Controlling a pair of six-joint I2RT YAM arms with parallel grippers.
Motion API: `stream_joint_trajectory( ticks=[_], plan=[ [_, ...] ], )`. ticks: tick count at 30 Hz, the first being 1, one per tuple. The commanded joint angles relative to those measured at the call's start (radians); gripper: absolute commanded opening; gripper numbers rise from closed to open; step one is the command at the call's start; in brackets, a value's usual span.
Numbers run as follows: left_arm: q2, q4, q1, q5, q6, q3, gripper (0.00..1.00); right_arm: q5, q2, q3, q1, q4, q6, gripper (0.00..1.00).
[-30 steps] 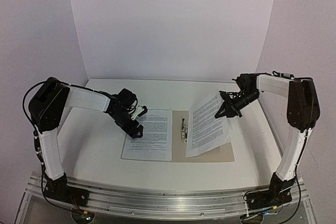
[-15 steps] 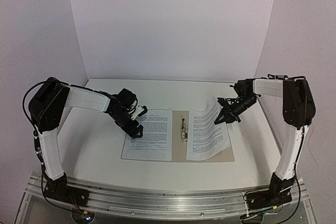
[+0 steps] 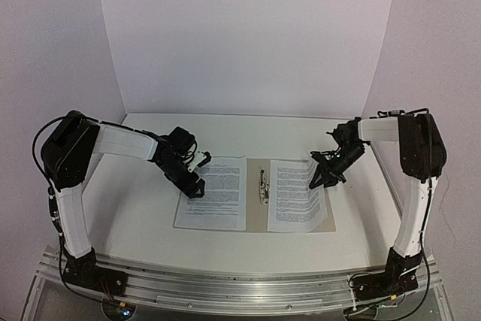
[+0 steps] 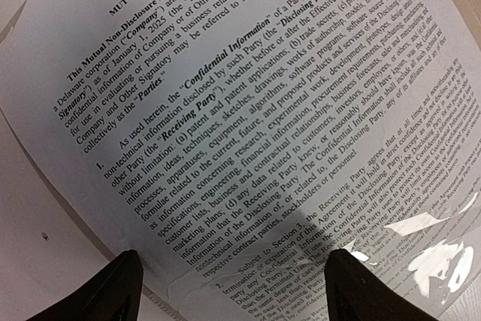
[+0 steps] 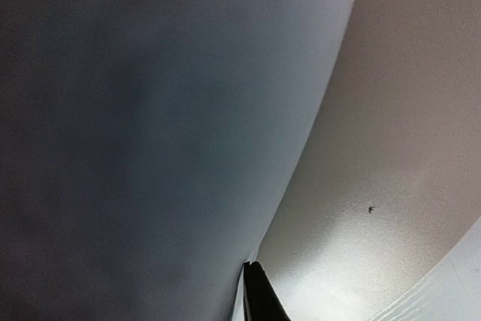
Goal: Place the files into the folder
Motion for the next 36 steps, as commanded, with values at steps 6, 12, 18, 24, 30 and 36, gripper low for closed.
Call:
stream_joint_trajectory(
  ticks=[6, 12, 18, 24, 30, 36],
  plan=[
    [0.022, -0.077, 0.007, 0.045, -0.008, -0.042, 0.84, 0.160, 0.011, -0.017, 0.003, 0.028, 0.082, 0.20],
    [0.021, -0.080, 0.007, 0.053, -0.009, -0.048, 0.84, 0.176, -0.002, -0.038, 0.003, 0.078, 0.112, 0.02],
    [0.017, -0.081, 0.006, 0.049, -0.007, -0.054, 0.84, 0.107, -0.074, -0.104, 0.003, 0.200, 0.050, 0.00],
    [0.017, -0.082, 0.007, 0.047, -0.005, -0.057, 0.84, 0.069, -0.135, -0.124, 0.003, 0.264, -0.023, 0.00],
    [0.019, -0.083, 0.006, 0.046, -0.003, -0.051, 0.84, 0.038, -0.076, -0.088, 0.004, 0.264, -0.018, 0.00],
    [0.019, -0.081, 0.006, 0.046, 0.000, -0.049, 0.84, 0.038, -0.092, -0.086, 0.012, 0.222, -0.090, 0.00]
  ],
)
